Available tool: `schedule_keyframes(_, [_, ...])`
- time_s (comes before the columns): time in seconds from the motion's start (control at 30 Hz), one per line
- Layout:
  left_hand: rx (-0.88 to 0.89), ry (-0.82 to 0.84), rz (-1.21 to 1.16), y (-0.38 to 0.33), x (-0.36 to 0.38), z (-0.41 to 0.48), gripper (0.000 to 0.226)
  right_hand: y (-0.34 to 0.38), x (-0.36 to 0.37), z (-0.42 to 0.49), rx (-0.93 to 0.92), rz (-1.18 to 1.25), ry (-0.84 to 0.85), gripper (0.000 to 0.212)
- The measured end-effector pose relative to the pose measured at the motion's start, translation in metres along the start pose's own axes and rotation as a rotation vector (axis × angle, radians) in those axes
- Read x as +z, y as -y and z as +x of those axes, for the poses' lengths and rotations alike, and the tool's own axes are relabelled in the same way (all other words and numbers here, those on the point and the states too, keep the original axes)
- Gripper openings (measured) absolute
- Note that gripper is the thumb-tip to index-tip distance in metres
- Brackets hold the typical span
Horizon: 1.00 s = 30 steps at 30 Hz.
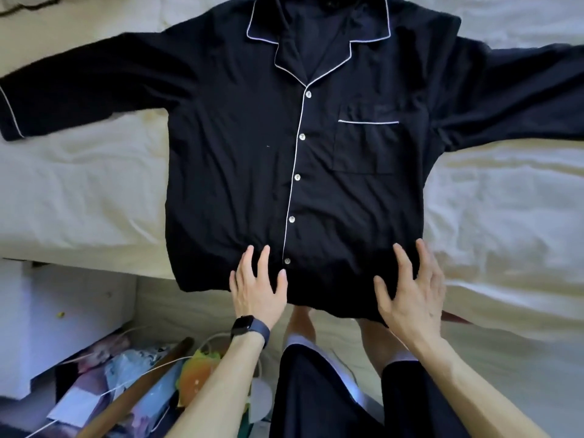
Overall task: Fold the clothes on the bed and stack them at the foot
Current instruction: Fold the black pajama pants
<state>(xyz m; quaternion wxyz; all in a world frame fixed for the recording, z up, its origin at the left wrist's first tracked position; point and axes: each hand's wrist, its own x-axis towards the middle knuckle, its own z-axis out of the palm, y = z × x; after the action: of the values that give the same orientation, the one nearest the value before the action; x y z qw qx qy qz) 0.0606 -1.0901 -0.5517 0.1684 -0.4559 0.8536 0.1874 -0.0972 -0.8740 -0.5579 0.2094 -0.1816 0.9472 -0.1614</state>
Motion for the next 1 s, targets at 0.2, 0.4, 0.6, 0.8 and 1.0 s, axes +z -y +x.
schedule_keyframes(0.2, [0.346,0.093,0.285,0.007,0.002,0.021,0.071,-0.003,0.013,-0.016,0.679,0.683,0.114,0.038])
schedule_keyframes(0.4, [0.451,0.092,0.426,0.019,-0.002,0.035,0.063,-0.026,0.029,-0.047,0.644,0.605,0.225,0.008])
schedule_keyframes(0.6, [0.401,0.081,0.408,-0.018,-0.027,0.035,0.051,-0.020,0.010,-0.060,0.626,0.431,0.190,0.046])
schedule_keyframes(0.8, [0.576,0.180,0.387,-0.093,-0.033,0.042,0.063,-0.013,-0.037,-0.017,0.435,0.410,-0.009,0.053])
schedule_keyframes(1.0, [0.701,0.278,0.426,-0.203,-0.025,0.064,0.058,-0.055,-0.101,0.065,0.260,0.355,-0.042,0.046])
